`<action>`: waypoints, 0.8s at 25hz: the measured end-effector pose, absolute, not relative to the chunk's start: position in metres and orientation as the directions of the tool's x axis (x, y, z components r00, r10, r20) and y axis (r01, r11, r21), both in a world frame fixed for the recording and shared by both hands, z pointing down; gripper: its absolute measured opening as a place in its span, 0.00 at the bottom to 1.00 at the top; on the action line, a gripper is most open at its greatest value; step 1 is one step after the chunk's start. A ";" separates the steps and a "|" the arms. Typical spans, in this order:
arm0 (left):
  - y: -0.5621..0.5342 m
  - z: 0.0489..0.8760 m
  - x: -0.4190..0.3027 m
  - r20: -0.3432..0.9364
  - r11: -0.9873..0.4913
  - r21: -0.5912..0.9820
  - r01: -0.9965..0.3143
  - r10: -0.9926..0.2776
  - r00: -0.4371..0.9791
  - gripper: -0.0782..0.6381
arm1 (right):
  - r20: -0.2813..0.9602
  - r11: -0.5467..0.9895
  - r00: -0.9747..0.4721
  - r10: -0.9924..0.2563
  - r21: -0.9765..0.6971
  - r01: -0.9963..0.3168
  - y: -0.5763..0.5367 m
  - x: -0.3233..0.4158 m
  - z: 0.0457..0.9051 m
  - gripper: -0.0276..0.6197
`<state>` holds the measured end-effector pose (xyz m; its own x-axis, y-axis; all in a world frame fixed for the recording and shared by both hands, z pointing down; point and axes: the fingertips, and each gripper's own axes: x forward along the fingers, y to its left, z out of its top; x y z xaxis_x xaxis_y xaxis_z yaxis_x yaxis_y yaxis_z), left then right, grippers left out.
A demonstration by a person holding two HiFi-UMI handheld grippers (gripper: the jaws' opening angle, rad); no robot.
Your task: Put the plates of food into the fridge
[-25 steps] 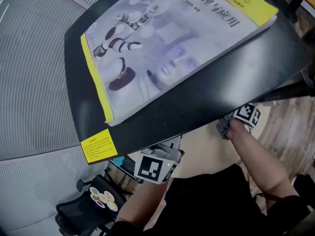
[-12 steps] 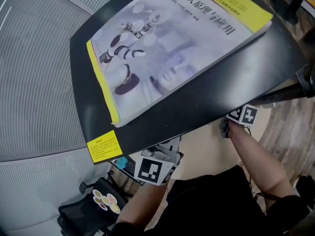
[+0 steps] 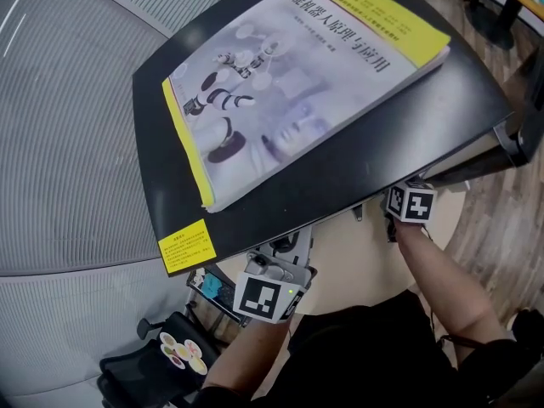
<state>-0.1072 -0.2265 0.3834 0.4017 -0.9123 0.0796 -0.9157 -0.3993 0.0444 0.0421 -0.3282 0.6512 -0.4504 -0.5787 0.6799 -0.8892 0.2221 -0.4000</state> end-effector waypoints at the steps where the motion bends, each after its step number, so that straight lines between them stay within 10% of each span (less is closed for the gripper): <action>1: -0.226 0.383 -0.107 0.081 -0.399 0.046 -0.916 -0.912 0.402 0.11 | 0.677 0.218 -0.441 -0.589 -0.392 -0.894 -0.328 0.047 0.653 0.29; 20: -0.176 0.347 -0.106 0.027 -0.433 0.034 -0.901 -0.900 0.434 0.11 | 0.437 0.419 -0.548 -0.713 -0.361 -0.833 -0.276 0.048 0.567 0.29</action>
<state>-0.1057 -0.1763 0.3471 0.4343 -0.9004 0.0273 -0.9006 -0.4333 0.0338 0.0479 -0.2765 0.5669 -0.5482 -0.7129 0.4373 -0.8330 0.4191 -0.3611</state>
